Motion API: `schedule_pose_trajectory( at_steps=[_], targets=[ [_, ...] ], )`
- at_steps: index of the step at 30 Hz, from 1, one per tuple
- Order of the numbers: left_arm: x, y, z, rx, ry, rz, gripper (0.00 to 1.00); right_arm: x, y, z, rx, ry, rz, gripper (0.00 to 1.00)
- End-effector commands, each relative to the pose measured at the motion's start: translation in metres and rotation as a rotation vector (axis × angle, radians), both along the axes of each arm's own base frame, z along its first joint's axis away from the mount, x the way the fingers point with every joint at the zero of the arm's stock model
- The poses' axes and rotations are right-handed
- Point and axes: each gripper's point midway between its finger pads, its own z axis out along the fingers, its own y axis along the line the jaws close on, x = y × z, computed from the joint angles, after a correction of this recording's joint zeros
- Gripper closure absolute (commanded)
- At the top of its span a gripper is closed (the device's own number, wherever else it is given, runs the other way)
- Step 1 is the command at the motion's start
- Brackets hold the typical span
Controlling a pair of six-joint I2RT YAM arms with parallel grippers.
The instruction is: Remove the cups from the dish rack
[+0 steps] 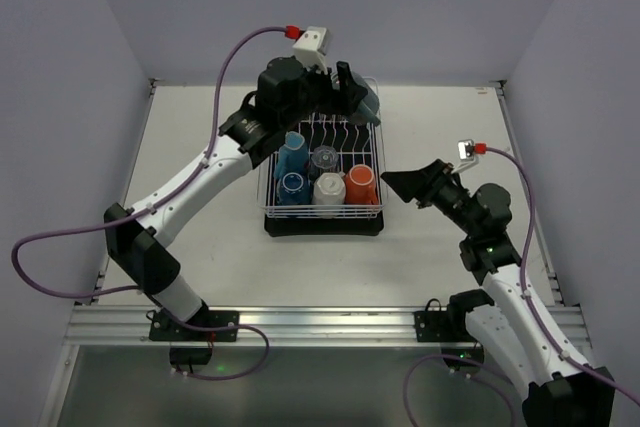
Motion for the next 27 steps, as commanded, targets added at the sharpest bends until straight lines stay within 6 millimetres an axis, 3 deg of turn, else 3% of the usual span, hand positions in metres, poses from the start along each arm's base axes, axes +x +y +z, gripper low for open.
schedule_pose_trajectory(
  at_steps=[1,4,6,7,12,13,18,22,27],
  targets=[
    [-0.033,-0.002,0.085,-0.262,-0.134,-0.127,0.99,-0.006,0.01,0.052,0.079,-0.15,0.052,0.23],
    [-0.054,0.0,0.084,-0.299,-0.129,-0.206,0.99,-0.007,0.004,0.064,0.11,-0.179,0.01,0.24],
    [-0.075,0.008,0.104,-0.348,-0.192,-0.255,0.99,-0.011,0.002,0.07,0.131,-0.187,0.009,0.24],
    [-0.078,0.008,0.092,-0.345,-0.175,-0.268,0.99,-0.012,0.003,0.074,0.153,-0.175,0.013,0.23],
    [-0.117,0.016,0.099,-0.387,-0.249,-0.378,0.99,-0.018,-0.003,0.082,0.196,-0.112,-0.014,0.14],
    [-0.12,0.014,0.087,-0.388,-0.227,-0.398,0.99,-0.016,-0.007,0.084,0.221,-0.103,-0.042,0.1],
    [-0.148,0.011,0.087,-0.453,-0.261,-0.531,1.0,-0.023,-0.002,0.094,0.263,-0.103,0.004,0.03],
    [-0.159,0.004,0.074,-0.505,-0.218,-0.612,1.0,-0.036,0.012,0.107,0.29,-0.131,0.133,0.04],
    [-0.17,-0.005,0.069,-0.533,-0.211,-0.679,1.0,-0.046,0.017,0.12,0.313,-0.175,0.199,0.16]
  ],
)
